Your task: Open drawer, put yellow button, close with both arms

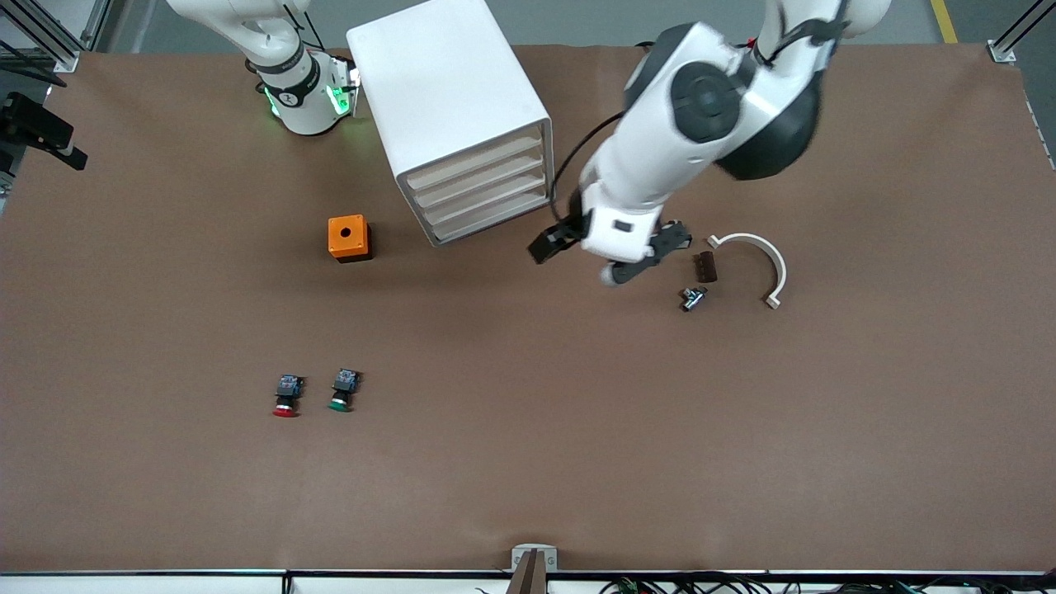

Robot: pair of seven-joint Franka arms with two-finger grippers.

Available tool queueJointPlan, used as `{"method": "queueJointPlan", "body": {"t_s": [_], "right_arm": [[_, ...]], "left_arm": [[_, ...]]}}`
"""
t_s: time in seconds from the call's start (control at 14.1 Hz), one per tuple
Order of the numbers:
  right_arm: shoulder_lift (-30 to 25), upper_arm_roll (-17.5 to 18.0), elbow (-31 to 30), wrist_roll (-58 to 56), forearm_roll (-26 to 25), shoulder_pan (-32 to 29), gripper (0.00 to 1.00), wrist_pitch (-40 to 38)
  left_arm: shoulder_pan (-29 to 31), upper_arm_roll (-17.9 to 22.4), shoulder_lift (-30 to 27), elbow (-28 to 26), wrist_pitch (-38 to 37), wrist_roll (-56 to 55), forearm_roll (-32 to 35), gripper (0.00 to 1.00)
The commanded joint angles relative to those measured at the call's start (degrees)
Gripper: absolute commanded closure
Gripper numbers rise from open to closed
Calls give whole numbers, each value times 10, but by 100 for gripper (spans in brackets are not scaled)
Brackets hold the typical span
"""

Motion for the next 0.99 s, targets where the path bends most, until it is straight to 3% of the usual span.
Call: {"method": "queueJointPlan", "body": {"t_s": [0.0, 0.28, 0.5, 0.92], "right_arm": [[-16, 10, -16, -25, -12, -11, 0, 8], [-16, 11, -16, -25, -23, -10, 0, 7], [-15, 11, -16, -25, -24, -10, 0, 5], [-15, 11, -16, -24, -31, -10, 0, 5]], "left_arm": [[62, -4, -55, -16, -64, 83, 17, 1], [165, -5, -99, -19, -164, 270, 71, 1], [215, -6, -103, -22, -189, 365, 112, 1], [275, -12, -98, -61, -129, 478, 193, 1]]}}
